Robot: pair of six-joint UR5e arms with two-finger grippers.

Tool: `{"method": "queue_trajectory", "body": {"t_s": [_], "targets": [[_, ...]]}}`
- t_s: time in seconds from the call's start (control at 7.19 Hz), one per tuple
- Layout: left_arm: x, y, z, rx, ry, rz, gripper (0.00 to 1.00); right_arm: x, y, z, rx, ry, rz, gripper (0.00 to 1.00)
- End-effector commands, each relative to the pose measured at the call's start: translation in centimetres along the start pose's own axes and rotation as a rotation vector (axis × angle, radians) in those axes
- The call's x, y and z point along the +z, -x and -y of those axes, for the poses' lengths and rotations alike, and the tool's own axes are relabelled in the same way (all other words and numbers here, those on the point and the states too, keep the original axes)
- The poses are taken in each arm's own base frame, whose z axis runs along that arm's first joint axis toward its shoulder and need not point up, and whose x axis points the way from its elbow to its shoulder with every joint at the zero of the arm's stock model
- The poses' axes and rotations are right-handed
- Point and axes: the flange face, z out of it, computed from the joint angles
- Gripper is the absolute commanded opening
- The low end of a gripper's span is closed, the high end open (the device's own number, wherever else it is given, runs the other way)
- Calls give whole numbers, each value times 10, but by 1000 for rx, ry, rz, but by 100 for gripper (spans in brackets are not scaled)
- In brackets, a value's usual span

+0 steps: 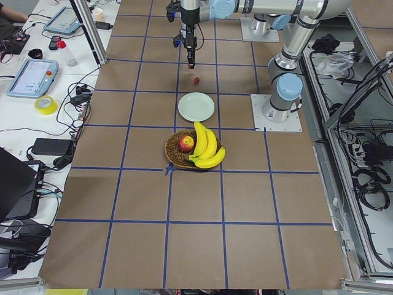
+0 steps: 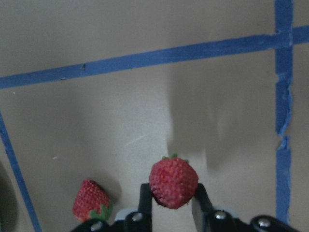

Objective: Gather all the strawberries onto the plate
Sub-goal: 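Carry the strawberry toward the plate and release it near the first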

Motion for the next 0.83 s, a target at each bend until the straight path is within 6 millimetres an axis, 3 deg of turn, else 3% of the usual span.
{"method": "queue_trajectory", "body": {"t_s": [0.0,0.14,0.42,0.56,0.69], "targets": [[-1,0,0,0,-3,0,100,8,2,-3,16,44,43,77],[-1,-2,-1,1,-1,-2,100,5,2,-4,13,36,35,100],[-1,-1,-1,3,-3,1,100,-5,-8,6,9,-42,-53,100],[-1,-1,-2,3,-1,1,100,-38,-27,21,24,-122,-96,100],[-1,-1,-2,3,-1,0,100,-83,-64,43,32,-175,-105,100]]}}
